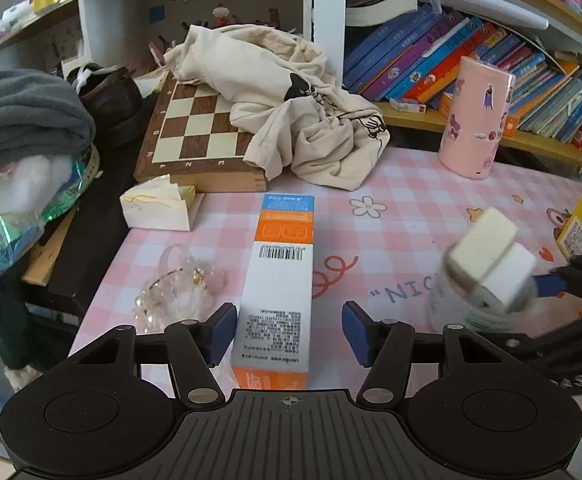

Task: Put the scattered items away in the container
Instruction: 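Close the left tool on the usmile box while the right tool grasps a white eraser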

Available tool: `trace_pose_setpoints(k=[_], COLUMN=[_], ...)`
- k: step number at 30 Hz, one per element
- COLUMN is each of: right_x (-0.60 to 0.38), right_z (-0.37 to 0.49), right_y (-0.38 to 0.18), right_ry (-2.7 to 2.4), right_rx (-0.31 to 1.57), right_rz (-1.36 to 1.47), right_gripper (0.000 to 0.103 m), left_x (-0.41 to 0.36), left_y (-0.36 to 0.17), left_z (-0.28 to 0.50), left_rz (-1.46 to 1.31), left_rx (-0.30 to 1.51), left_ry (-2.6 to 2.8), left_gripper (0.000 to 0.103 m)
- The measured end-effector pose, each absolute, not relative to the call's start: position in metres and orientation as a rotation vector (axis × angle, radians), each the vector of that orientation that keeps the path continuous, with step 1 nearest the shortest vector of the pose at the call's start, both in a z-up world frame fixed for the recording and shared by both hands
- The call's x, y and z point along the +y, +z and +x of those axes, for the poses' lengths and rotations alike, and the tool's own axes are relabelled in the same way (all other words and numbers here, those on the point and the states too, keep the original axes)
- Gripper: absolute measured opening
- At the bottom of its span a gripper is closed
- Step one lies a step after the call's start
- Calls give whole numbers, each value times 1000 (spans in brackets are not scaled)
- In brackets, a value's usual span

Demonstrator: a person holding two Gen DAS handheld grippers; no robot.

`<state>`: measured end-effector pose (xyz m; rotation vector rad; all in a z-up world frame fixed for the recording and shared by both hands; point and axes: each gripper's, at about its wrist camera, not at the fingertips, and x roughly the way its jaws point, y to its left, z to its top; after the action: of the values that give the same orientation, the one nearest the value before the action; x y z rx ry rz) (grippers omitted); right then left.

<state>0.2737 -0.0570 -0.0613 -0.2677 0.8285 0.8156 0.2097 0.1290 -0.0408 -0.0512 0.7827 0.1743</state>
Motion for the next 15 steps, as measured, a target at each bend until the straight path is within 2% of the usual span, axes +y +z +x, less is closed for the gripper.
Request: trace_pose_setpoints(k=[10,11,13,15], right_x=[-65,-67,-70,-73], right_z=[267,266,263,261], right_y=[-59,-59,-59,-59], right_ry=[792,790,787,783], right_rx=[841,843,848,852], right_rz=[-277,-276,-275,-278], right_gripper=[78,78,78,78], left_x=[126,126,128,129], left_y=[-56,-58,-60,-61], left_z=[249,250,250,247], left_rz=[34,35,37,15], left_rx=[798,797,801,797], left_ry=[181,182,184,164], left_gripper=[54,52,39,38])
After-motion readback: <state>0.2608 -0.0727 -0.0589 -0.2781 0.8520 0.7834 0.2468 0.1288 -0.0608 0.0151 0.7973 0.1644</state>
